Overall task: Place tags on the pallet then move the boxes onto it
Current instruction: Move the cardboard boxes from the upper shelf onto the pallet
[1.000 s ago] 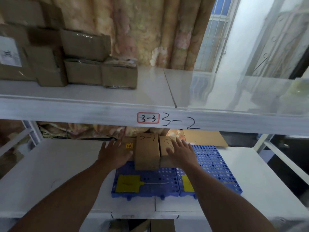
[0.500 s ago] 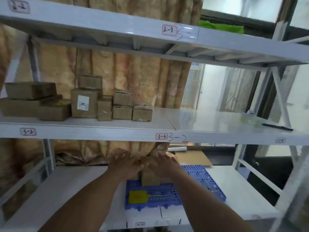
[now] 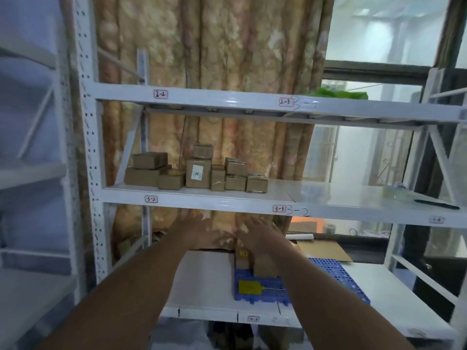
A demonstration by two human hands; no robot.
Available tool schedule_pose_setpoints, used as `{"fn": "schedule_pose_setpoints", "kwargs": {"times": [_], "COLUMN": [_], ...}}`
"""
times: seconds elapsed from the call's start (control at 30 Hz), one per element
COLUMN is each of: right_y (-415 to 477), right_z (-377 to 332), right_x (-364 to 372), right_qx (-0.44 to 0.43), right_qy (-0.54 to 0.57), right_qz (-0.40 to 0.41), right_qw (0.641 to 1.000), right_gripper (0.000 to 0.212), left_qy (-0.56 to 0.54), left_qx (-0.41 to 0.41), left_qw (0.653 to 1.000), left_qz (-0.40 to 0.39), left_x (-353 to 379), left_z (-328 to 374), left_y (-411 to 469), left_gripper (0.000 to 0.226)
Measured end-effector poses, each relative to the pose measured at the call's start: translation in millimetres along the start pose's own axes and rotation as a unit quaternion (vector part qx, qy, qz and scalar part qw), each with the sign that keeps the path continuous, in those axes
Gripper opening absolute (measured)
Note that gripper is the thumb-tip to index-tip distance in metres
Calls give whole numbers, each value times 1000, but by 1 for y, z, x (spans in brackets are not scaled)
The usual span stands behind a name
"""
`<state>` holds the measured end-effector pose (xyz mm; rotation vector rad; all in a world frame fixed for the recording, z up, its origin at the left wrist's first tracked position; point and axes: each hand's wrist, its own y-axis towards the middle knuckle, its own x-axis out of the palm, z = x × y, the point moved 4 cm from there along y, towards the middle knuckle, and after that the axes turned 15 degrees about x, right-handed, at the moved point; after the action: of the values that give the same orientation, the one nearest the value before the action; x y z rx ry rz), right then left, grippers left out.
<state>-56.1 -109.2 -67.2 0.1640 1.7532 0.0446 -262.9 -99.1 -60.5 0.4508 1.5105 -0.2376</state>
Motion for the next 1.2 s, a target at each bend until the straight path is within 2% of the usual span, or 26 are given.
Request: {"fn": "schedule_pose_setpoints", "kwargs": {"times": [0.07,0.23,0.5,0.67,0.73,0.83,0.97,1.03,1.13,1.2], "right_y": [-9,-26,-7,31,47,69,93,104,132,156], "right_z": [-26,-91,-206,-276,-302,-332,-351,-357,-363,-363], "right_x": [-13,-41,-50,-45,-45,-40,-44,-48,-44,-39], "right_qx": [-18,-45,-72,-62,-62,-52,-41,-39,-36,-31], "right_qy": [-2,-28,-1,-3,-1,28,33,44,73,91], "right_qz": [5,16,49,63,74,85,76,85,83,95], "right_qw": [1000,998,996,996,995,995,996,995,993,991], "right_gripper": [75,77,78,73,73,85,78,75,81,90], "left_qy": [6,50,37,-17,-38,-50,-83,-104,-128,-150], "left_qx": [-9,-40,-73,-25,-11,-4,-3,-13,-23,-24], "left_qw": [1000,998,995,994,995,996,992,987,980,975], "left_qz": [25,29,62,107,96,79,97,124,149,162], "left_x": [-18,-57,-93,-101,-108,-120,-125,-123,-110,-104], "left_z": [-14,-49,-157,-247,-266,-281,-310,-326,-353,-363], "left_y": [-20,-62,-82,-55,-50,-49,-21,2,43,63], "left_gripper": [86,82,87,99,91,79,100,98,108,98]}}
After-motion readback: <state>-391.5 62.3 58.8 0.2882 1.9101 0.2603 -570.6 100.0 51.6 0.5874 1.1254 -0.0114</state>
